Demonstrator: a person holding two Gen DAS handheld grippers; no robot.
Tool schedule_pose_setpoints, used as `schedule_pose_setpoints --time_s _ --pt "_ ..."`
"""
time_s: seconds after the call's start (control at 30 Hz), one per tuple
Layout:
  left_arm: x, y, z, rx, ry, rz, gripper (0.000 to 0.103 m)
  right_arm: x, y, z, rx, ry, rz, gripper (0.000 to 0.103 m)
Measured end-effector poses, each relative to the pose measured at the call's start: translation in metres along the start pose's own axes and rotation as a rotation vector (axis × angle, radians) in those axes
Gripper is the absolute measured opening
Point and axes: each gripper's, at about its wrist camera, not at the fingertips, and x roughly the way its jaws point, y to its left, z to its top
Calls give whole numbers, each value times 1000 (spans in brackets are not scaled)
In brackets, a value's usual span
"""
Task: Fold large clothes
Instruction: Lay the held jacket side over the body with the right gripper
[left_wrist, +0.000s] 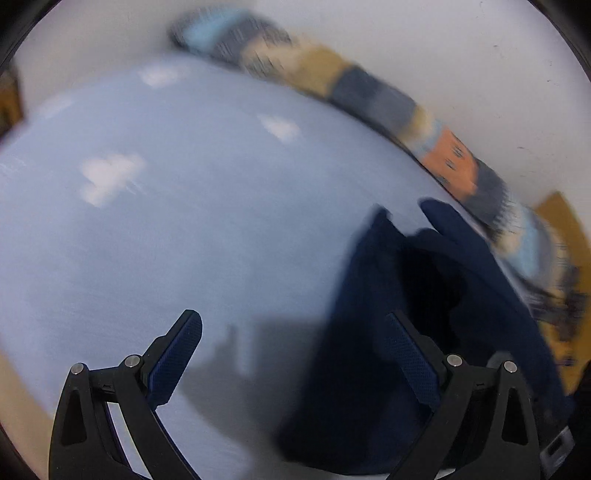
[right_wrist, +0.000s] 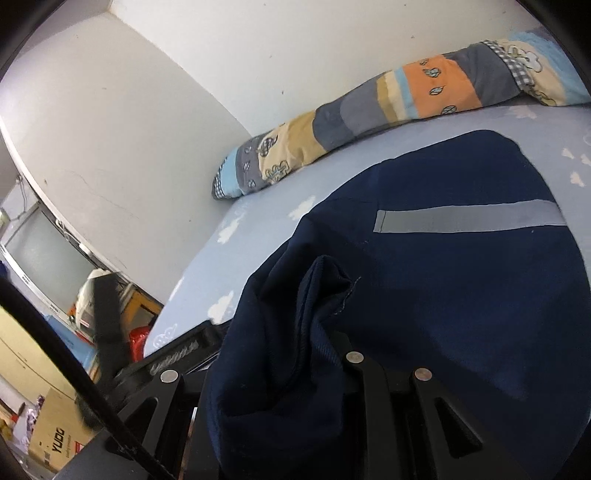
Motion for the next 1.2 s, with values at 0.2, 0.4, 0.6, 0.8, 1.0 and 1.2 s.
schedule_pose_setpoints --time_s 0.2,0.4,0.6,0.8,1.0,1.2 --pt "44 -8 31 -181 214 -463 99 -15 -14 -6 30 17 7 21" --pt "98 -39 55 -199 410 -644 100 -16 -9 -11 -15 36 1 21" --pt "148 -73 74 -184 569 -782 99 -17 -8 -15 -69 68 -10 21" --pt "126 -103 104 95 472 -590 21 -5 -11 -13 -64 70 -41 21" --pt "109 -106 128 360 376 -334 20 42 20 -27 -172 80 -107 22" --pt "142 -82 125 405 425 -207 20 95 24 -46 -239 185 -198 27"
